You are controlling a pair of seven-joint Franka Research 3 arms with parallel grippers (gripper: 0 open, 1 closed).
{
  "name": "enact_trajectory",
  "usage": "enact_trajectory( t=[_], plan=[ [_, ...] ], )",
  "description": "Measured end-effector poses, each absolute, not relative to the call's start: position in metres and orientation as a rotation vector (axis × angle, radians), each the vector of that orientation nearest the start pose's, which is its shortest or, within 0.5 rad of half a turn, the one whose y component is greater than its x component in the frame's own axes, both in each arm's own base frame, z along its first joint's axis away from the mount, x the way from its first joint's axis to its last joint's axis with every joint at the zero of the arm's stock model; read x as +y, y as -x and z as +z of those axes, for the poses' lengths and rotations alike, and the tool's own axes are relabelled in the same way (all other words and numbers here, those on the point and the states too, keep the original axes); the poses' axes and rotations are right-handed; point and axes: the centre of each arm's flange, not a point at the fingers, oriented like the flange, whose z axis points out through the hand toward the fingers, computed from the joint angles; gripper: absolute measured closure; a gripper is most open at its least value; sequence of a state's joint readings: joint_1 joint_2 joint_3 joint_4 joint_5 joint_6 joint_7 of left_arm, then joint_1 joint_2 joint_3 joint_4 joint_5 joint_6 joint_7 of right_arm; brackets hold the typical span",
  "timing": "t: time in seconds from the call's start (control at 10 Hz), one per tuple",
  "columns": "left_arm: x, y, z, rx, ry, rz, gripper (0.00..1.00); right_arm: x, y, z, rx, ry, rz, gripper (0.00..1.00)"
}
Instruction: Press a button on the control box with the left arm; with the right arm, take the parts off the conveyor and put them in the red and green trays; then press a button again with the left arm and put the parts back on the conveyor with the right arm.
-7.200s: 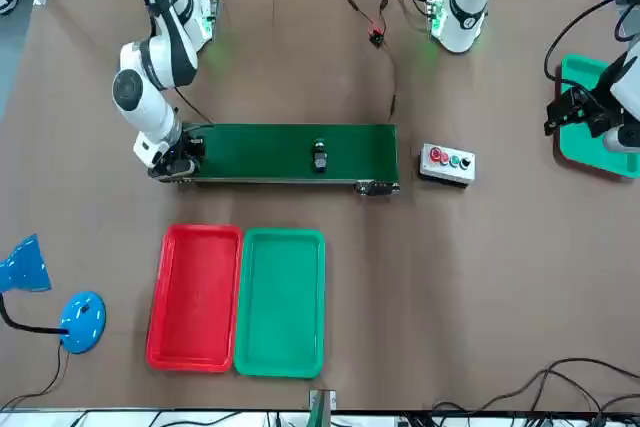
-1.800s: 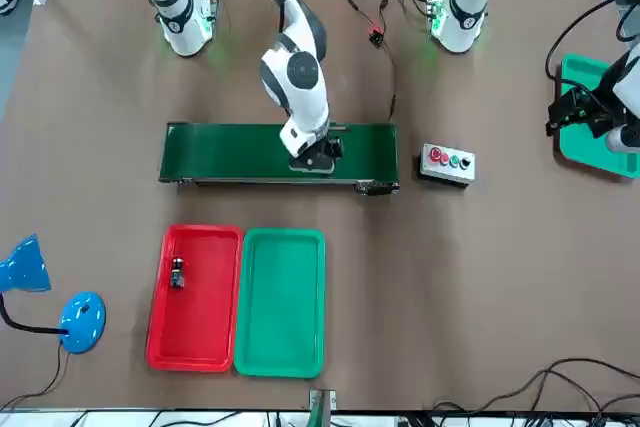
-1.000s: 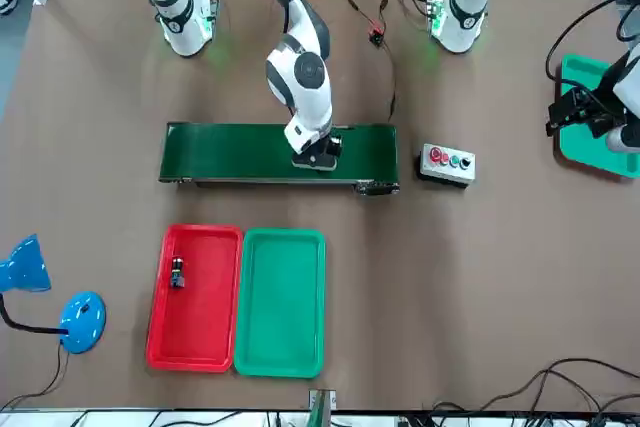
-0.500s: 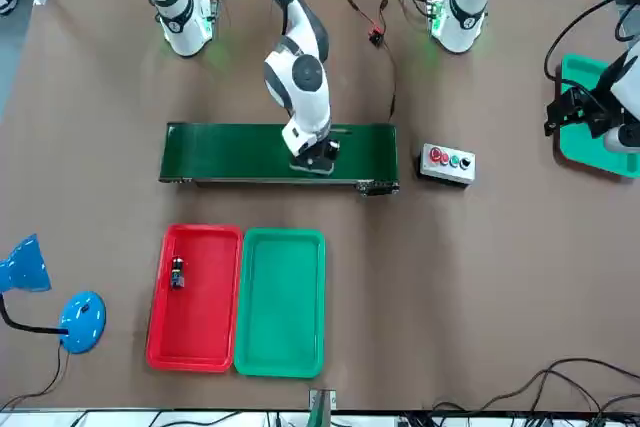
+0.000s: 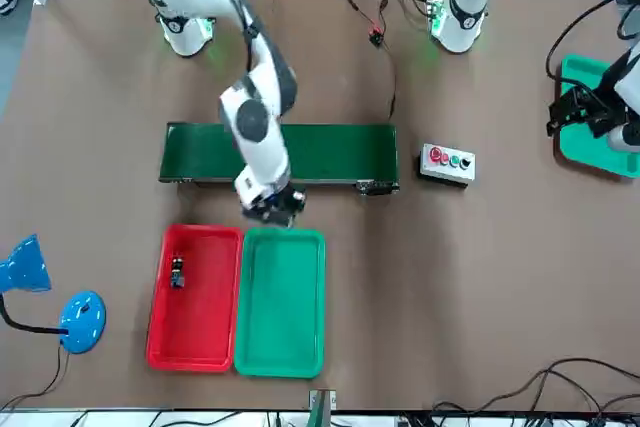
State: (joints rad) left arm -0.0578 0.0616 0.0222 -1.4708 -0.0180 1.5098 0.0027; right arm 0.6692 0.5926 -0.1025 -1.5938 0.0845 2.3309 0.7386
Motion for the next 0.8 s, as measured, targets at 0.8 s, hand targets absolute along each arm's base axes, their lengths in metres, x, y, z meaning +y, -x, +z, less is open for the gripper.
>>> enact_trajectory(
  t=[0.8],
  plan=[
    [-0.026,-0.57,0.627,0.074,3.157,0.039,0.04,0.341,-0.659,0.236,0.254,3.015,-0.398,0.58]
  ],
)
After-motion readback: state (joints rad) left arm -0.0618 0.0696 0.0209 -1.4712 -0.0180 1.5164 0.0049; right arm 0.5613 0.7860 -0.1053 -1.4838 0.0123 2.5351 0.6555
